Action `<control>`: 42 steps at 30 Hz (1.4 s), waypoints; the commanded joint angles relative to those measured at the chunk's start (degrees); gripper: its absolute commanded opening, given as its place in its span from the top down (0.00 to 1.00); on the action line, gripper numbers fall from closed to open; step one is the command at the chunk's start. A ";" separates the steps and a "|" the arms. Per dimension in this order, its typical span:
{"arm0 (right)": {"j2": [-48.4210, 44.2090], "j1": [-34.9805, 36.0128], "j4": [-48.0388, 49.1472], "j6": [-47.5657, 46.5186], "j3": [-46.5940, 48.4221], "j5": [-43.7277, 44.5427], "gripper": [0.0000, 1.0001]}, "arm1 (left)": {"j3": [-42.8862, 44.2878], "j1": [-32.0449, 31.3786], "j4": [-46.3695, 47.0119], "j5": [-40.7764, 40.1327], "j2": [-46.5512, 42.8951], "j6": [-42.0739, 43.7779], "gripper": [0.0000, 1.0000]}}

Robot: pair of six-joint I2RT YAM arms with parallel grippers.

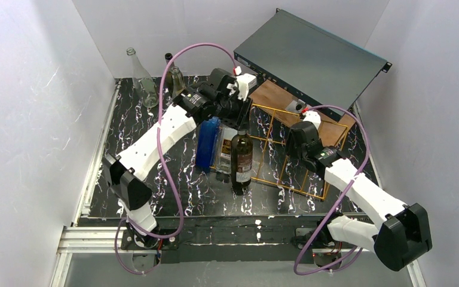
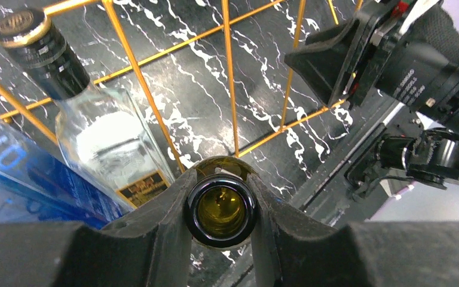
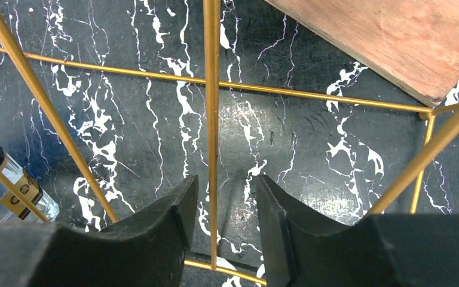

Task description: Put the wine bottle on the wine rack

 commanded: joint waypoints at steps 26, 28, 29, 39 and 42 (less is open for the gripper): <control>4.12 -0.29 11.83 -2.90 -4.84 -2.09 0.71 | 17.10 -0.63 -3.06 -0.65 12.12 4.57 1.00; 4.26 -0.29 12.25 -2.91 -4.99 -2.27 0.72 | 17.15 -0.61 -3.26 -0.23 12.78 4.67 1.00; 4.34 -0.29 12.40 -2.98 -5.00 -2.40 0.73 | 16.93 -0.61 -3.30 0.02 12.97 4.68 1.00; 5.67 -0.29 13.72 -2.83 -5.94 -3.92 0.98 | 14.39 -0.57 -3.17 0.54 14.86 3.95 1.00; 5.85 -0.29 13.90 -2.81 -6.13 -4.25 0.99 | 14.28 -0.59 -3.06 0.19 16.07 3.52 1.00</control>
